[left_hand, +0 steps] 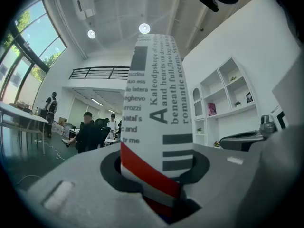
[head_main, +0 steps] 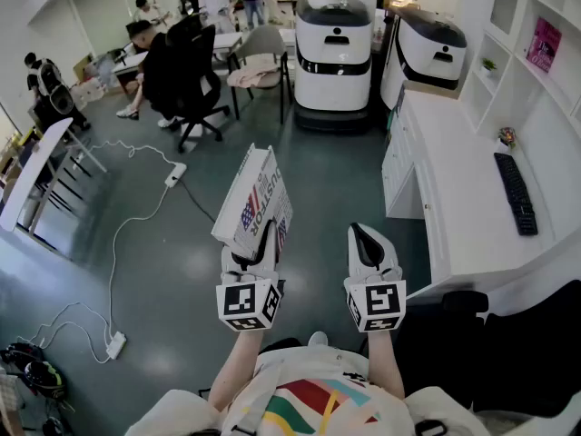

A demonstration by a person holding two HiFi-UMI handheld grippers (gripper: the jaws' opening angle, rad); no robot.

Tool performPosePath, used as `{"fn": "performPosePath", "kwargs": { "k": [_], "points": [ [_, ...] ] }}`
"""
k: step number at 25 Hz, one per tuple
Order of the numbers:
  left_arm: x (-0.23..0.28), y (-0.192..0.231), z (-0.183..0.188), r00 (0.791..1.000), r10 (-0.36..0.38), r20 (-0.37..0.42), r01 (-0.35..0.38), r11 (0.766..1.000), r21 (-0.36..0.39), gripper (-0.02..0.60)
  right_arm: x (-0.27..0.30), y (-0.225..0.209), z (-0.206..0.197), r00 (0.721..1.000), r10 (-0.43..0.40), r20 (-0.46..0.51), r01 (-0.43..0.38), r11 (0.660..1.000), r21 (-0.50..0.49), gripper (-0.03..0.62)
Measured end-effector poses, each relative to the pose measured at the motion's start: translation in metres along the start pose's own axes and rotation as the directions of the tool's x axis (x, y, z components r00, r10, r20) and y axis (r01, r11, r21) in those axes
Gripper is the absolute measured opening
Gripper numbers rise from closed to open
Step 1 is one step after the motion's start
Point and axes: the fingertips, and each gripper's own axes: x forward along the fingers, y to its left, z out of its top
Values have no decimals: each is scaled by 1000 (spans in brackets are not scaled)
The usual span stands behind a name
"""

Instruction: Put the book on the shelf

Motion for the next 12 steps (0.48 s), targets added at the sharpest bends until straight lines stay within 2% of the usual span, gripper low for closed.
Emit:
{"fn": "performPosePath", "kwargs": {
  "k": [6, 12],
  "points": [
    [3, 2, 1, 1000, 6, 8, -6, 1000, -6, 160, -3, -5, 2, 1000, -4, 5, 4, 1000, -4, 0],
    [0, -3, -1, 1000, -18, 5, 18, 1000, -19, 160, -14, -15, -4, 999, -43, 17, 42, 995, 93, 0]
  ]
}}
